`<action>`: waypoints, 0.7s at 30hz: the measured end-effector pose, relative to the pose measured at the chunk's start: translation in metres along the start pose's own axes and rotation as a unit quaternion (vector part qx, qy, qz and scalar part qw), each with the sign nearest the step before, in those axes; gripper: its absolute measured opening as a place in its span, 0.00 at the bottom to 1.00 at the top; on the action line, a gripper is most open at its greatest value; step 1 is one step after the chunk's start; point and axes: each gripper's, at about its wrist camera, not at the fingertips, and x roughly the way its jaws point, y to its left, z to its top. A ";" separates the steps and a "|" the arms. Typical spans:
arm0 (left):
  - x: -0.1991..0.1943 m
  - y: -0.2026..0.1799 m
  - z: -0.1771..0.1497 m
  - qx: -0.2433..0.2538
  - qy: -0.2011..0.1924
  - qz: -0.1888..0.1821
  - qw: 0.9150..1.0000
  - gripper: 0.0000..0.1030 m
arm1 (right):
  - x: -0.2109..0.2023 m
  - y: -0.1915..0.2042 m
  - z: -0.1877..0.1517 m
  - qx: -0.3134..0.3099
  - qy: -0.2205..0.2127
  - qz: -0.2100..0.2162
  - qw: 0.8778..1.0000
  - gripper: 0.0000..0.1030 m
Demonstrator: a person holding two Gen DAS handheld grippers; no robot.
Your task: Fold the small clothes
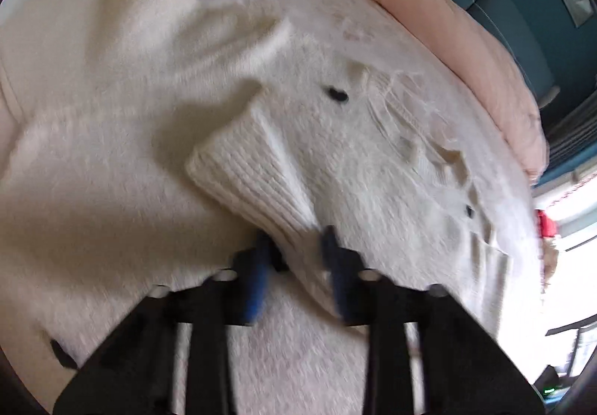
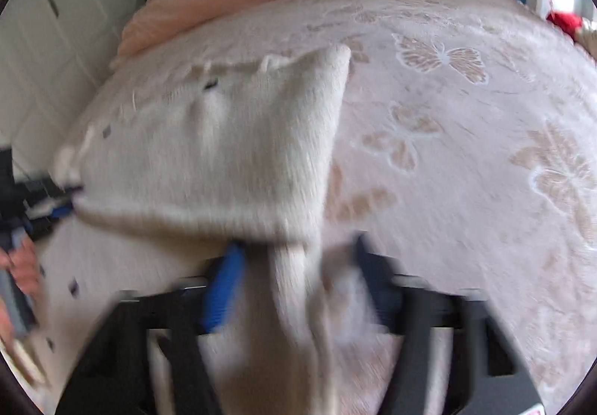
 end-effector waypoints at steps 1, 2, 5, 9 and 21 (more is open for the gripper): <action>-0.003 -0.003 0.002 0.004 -0.007 -0.005 1.000 0.11 | 0.001 0.000 0.006 0.013 0.000 0.005 1.000 0.11; -0.008 -0.006 0.005 0.008 -0.023 -0.017 1.000 0.11 | 0.000 -0.001 0.010 0.026 -0.015 0.011 0.999 0.10; -0.023 -0.013 0.010 0.024 -0.074 -0.040 0.996 0.10 | -0.028 -0.007 0.009 0.044 -0.069 0.021 0.996 0.09; 0.016 -0.013 0.008 0.056 -0.016 0.002 0.998 0.10 | 0.012 -0.042 -0.005 0.098 -0.014 0.007 0.995 0.09; -0.120 0.106 -0.051 0.006 -0.047 0.004 0.999 0.76 | -0.086 -0.023 -0.084 0.064 0.018 0.053 0.996 0.62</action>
